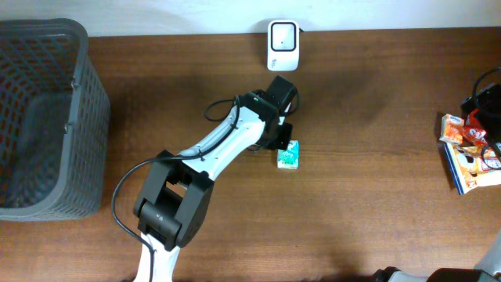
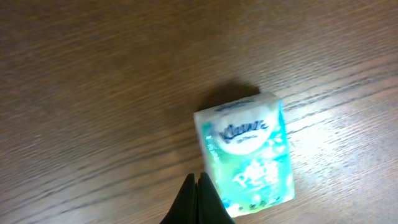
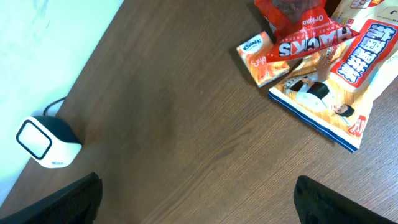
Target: Scan the item barcode
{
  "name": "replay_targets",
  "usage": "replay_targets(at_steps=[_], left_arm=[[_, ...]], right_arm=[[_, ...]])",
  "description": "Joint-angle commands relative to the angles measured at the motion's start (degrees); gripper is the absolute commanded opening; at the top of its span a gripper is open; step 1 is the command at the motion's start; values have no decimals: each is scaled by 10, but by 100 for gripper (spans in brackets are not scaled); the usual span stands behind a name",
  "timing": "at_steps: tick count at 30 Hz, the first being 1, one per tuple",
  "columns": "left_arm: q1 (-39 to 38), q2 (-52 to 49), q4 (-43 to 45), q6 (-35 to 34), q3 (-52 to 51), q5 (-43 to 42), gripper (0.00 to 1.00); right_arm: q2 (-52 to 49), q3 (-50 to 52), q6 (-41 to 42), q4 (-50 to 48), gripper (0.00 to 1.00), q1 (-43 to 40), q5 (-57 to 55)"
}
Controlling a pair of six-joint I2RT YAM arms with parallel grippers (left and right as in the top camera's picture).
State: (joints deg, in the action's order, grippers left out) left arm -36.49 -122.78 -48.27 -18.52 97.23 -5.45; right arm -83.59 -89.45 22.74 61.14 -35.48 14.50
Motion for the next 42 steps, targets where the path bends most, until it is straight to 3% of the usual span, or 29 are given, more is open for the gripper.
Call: replay_targets(at_steps=[1, 19, 42], left_arm=[[-16, 5, 29, -19, -33, -12, 0], [-21, -14, 81, -35, -90, -12, 0], [-21, -29, 72, -70, -110, 8, 0]], right_arm=[[0, -1, 3, 0, 98, -1, 1], [0, -1, 3, 0, 98, -1, 1], [0, -1, 3, 0, 98, -1, 1]])
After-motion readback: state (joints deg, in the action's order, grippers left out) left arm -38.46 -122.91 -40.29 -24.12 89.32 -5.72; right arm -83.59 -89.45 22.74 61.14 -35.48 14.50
